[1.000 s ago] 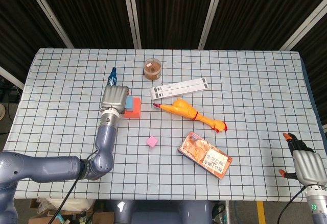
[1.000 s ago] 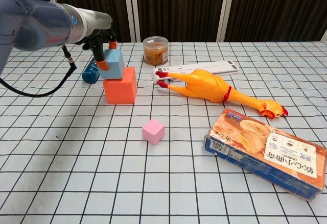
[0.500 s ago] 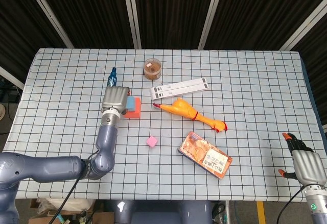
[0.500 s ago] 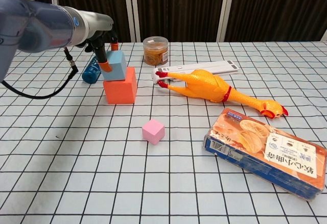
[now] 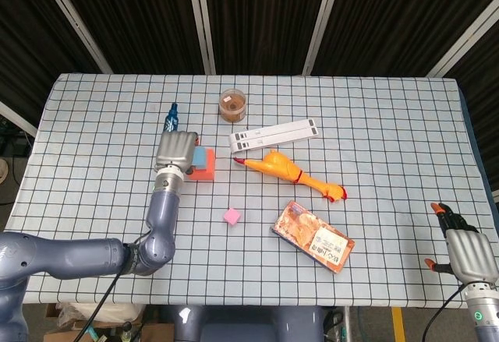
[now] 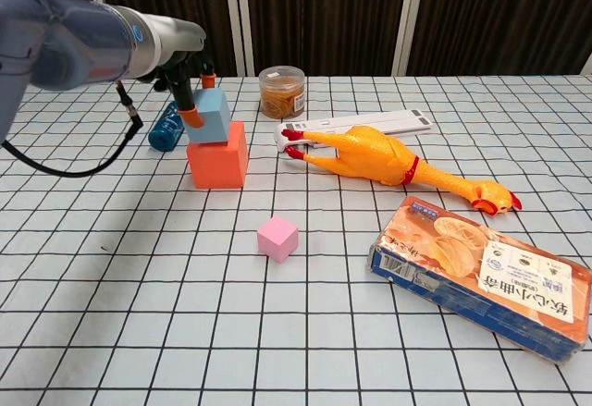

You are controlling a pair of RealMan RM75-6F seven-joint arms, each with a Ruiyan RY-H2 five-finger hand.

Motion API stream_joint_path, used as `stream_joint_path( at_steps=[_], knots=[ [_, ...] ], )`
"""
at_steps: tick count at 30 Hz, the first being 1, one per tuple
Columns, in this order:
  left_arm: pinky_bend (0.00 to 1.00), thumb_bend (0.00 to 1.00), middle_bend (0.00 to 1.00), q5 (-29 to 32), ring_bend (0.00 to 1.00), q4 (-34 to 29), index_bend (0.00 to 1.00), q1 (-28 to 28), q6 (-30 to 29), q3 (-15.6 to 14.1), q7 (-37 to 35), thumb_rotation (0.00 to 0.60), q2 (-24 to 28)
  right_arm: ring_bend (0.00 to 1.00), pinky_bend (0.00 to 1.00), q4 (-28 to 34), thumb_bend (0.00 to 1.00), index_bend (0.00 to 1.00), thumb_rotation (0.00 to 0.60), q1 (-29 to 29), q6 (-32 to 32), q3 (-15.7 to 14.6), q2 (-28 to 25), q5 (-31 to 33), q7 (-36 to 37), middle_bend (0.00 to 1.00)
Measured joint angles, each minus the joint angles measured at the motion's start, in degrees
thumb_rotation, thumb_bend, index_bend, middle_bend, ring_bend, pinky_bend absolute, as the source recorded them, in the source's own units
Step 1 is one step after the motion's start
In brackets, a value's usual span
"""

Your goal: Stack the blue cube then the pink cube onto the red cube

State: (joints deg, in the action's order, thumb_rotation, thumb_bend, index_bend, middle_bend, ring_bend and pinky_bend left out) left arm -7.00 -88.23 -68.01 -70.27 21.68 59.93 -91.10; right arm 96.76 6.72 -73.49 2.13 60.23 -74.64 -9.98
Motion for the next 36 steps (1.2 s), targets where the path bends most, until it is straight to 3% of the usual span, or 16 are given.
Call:
stream_joint_path(
  at_steps=[26,36],
  knots=[
    [0.87,0.47,0.90,0.6,0.79,0.9,0.53,-0.2,0.1,-0.1,0.9,0.600,-0.5,0.18,0.34,-0.1,0.13,0.04,0.600,0.1,0.3,-0.1,0.0,0.4,-0.1,0.10],
    [0.87,0.38,0.90,0.7,0.79,0.5,0.38,-0.2,0.1,0.1,1.1,0.600,-0.1,0.18,0.34,0.0,0.13,0.04,0.600,0.2,0.5,-0.1,0.1,0.4,-0.3,0.10]
  ],
)
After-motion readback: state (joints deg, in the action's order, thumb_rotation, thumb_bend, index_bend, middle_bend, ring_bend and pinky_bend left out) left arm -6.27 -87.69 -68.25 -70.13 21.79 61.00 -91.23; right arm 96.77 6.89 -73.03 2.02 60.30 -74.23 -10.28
